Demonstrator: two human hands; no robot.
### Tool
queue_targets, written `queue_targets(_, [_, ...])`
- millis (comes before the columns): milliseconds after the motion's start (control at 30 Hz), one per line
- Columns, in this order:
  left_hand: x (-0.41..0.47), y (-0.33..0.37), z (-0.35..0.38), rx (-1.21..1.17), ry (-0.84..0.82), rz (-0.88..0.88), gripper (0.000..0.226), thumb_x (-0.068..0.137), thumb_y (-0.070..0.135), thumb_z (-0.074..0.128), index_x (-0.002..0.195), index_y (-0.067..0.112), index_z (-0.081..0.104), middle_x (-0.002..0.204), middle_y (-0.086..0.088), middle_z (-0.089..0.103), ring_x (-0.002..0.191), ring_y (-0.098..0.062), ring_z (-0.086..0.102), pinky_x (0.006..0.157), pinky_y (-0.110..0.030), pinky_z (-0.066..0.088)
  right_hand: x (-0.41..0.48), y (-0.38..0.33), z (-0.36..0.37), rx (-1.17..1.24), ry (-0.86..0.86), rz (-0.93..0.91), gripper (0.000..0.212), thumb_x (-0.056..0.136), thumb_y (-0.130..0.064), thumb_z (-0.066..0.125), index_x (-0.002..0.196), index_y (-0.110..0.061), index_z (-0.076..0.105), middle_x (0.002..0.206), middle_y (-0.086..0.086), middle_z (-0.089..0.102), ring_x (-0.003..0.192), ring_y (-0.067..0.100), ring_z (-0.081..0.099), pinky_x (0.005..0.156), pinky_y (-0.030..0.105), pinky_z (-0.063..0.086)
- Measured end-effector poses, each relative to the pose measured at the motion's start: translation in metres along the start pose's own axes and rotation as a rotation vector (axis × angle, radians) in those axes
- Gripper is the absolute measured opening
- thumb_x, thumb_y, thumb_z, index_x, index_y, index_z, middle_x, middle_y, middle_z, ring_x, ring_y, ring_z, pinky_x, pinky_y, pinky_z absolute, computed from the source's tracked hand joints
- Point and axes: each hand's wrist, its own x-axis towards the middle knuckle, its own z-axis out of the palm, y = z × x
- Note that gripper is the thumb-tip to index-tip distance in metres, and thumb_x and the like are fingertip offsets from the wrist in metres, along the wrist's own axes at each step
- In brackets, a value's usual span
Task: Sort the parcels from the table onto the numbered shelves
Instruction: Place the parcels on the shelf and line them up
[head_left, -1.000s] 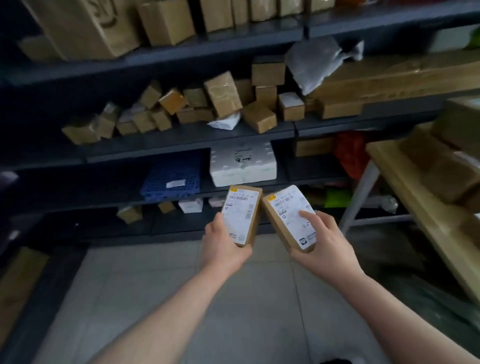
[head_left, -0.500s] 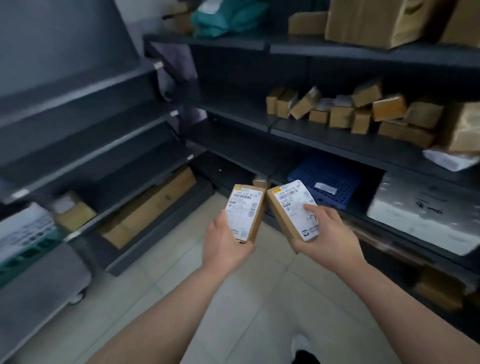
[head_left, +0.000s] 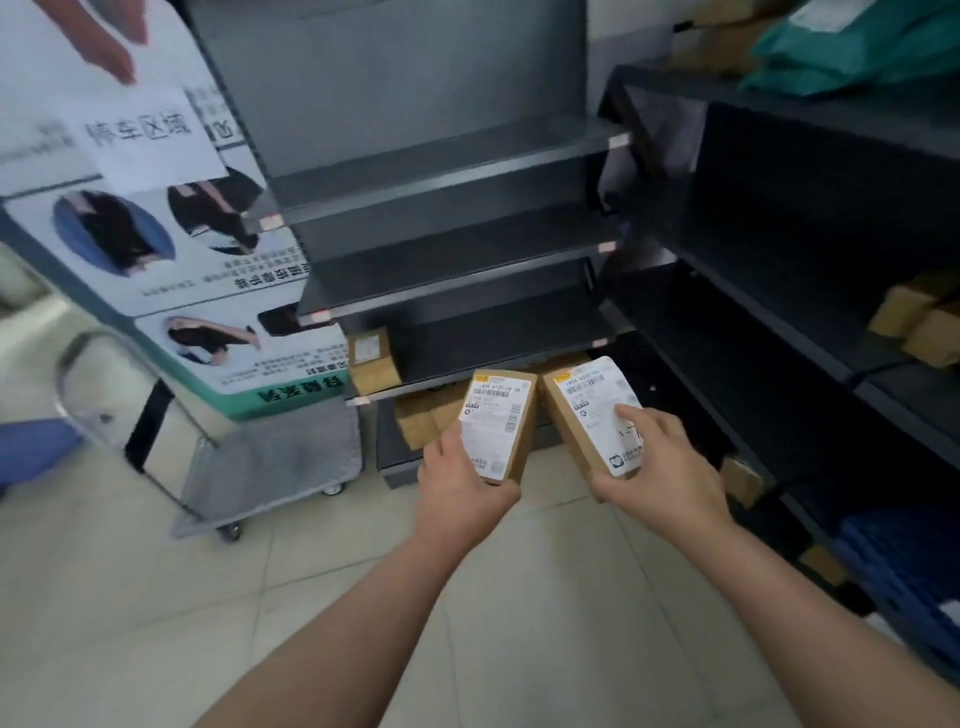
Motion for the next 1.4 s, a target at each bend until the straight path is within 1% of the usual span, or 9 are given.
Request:
queue_targets(133, [0.038, -0.026, -0.015, -0.009, 0.052, -0.070, 0.104, 0.060, 0.046, 0.075, 0.147, 0.024, 0.024, 0.138, -0.003, 0.040, 0.123, -0.022, 0.040, 0.098, -0.036, 0.043, 0.049, -0.034, 0.028, 0.001, -0.058, -0.077, 0.083, 0.069, -0.050, 0.069, 0.142, -0.040, 0.030, 0.144, -0.014, 0.029, 0.106, 0.018, 0.056, 0.081, 0.033, 0.045])
queue_targets(267, [0.086, -0.056, -0.035, -0.017, 0.073, -0.122, 0.103, 0.064, 0.043, 0.076, 0.148, 0.024, 0.020, 0.136, -0.005, 0.037, 0.122, -0.023, 0.042, 0.099, -0.036, 0.042, 0.097, -0.077, 0.062, 0.004, -0.090, -0.140, 0.083, 0.071, -0.050, 0.070, 0.143, -0.038, 0.030, 0.146, -0.012, 0.030, 0.110, 0.016, 0.055, 0.088, 0.037, 0.047])
queue_targets(433, [0.169, -0.101, -0.073, -0.003, 0.075, -0.156, 0.100, 0.067, 0.042, 0.076, 0.147, 0.022, 0.020, 0.135, -0.007, 0.037, 0.119, -0.024, 0.044, 0.098, -0.040, 0.047, 0.165, -0.145, 0.116, 0.003, -0.106, -0.166, 0.084, 0.072, -0.052, 0.070, 0.143, -0.038, 0.028, 0.146, -0.011, 0.028, 0.114, 0.018, 0.052, 0.089, 0.042, 0.050])
queue_targets(533, [0.222, -0.127, -0.100, 0.019, 0.089, -0.175, 0.098, 0.068, 0.041, 0.076, 0.147, 0.020, 0.021, 0.136, -0.008, 0.037, 0.122, -0.026, 0.043, 0.098, -0.041, 0.043, 0.207, -0.191, 0.148, -0.006, -0.098, -0.177, 0.085, 0.074, -0.052, 0.071, 0.144, -0.036, 0.025, 0.147, -0.008, 0.027, 0.114, 0.017, 0.051, 0.085, 0.038, 0.051])
queue_targets(700, [0.305, -0.166, -0.133, 0.002, 0.115, -0.227, 0.099, 0.069, 0.040, 0.075, 0.149, 0.019, 0.020, 0.137, -0.010, 0.037, 0.126, -0.027, 0.040, 0.100, -0.041, 0.041, 0.268, -0.245, 0.191, 0.004, -0.126, -0.166, 0.086, 0.076, -0.054, 0.070, 0.145, -0.035, 0.022, 0.146, -0.006, 0.026, 0.118, 0.018, 0.049, 0.087, 0.042, 0.053])
queue_targets(933, [0.419, -0.198, -0.142, 0.009, 0.150, -0.307, 0.100, 0.068, 0.042, 0.076, 0.147, 0.020, 0.019, 0.135, -0.008, 0.036, 0.123, -0.026, 0.041, 0.097, -0.041, 0.044, 0.374, -0.298, 0.240, -0.053, -0.182, -0.178, 0.086, 0.076, -0.052, 0.070, 0.145, -0.035, 0.023, 0.146, -0.004, 0.026, 0.117, 0.018, 0.048, 0.085, 0.037, 0.048])
queue_targets(1033, [0.466, -0.205, -0.143, 0.027, 0.152, -0.350, 0.100, 0.068, 0.042, 0.076, 0.148, 0.021, 0.018, 0.135, -0.007, 0.036, 0.122, -0.025, 0.042, 0.098, -0.041, 0.044, 0.425, -0.321, 0.256, -0.059, -0.226, -0.232, 0.084, 0.077, -0.053, 0.068, 0.146, -0.034, 0.024, 0.145, -0.001, 0.029, 0.117, 0.020, 0.049, 0.086, 0.039, 0.048])
queue_targets(1267, [0.560, -0.226, -0.152, 0.034, 0.149, -0.475, 0.096, 0.069, 0.043, 0.077, 0.145, 0.022, 0.023, 0.134, -0.008, 0.038, 0.124, -0.030, 0.042, 0.102, -0.050, 0.045, 0.541, -0.369, 0.292, -0.144, -0.348, -0.275, 0.080, 0.079, -0.052, 0.068, 0.144, -0.035, 0.026, 0.142, 0.004, 0.030, 0.113, 0.024, 0.050, 0.077, 0.034, 0.046])
queue_targets(1400, [0.586, -0.238, -0.146, 0.050, 0.122, -0.484, 0.091, 0.072, 0.043, 0.077, 0.146, 0.025, 0.026, 0.133, -0.008, 0.040, 0.121, -0.029, 0.044, 0.102, -0.048, 0.046, 0.564, -0.381, 0.324, -0.141, -0.373, -0.297, 0.068, 0.086, -0.052, 0.061, 0.144, -0.033, 0.031, 0.148, 0.006, 0.025, 0.122, 0.027, 0.046, 0.087, 0.039, 0.046])
